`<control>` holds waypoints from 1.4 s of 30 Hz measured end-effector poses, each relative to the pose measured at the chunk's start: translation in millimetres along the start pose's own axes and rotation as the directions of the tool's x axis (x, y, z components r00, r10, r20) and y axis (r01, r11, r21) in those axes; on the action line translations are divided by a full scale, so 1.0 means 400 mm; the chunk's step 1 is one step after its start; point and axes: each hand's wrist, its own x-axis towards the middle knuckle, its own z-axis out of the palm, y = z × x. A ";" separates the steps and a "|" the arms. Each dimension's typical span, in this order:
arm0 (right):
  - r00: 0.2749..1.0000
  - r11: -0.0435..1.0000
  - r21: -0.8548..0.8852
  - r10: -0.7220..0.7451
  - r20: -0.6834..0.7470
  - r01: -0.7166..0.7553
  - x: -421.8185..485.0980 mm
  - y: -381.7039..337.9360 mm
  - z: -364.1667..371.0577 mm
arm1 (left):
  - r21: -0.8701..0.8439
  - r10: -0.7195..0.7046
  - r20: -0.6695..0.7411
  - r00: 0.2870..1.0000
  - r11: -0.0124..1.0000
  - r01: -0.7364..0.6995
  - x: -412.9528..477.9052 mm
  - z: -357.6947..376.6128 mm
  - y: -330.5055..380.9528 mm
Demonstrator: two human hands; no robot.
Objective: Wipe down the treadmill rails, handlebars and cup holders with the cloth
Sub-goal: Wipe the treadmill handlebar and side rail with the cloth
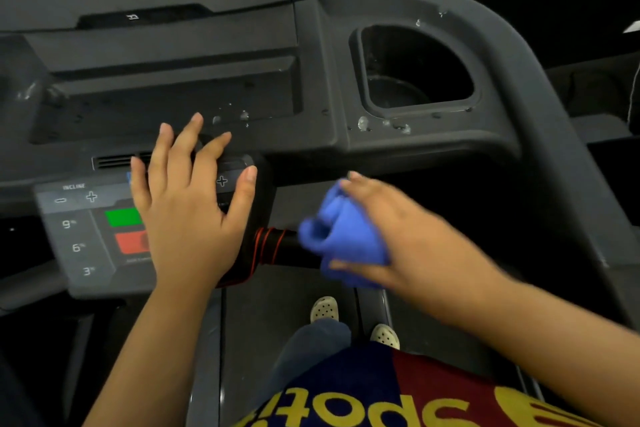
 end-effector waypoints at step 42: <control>0.909 0.935 -0.304 -0.277 -0.312 0.181 0.363 -0.034 -0.028 | -0.009 -0.008 0.059 0.998 1.000 0.009 0.004 -0.007 -0.006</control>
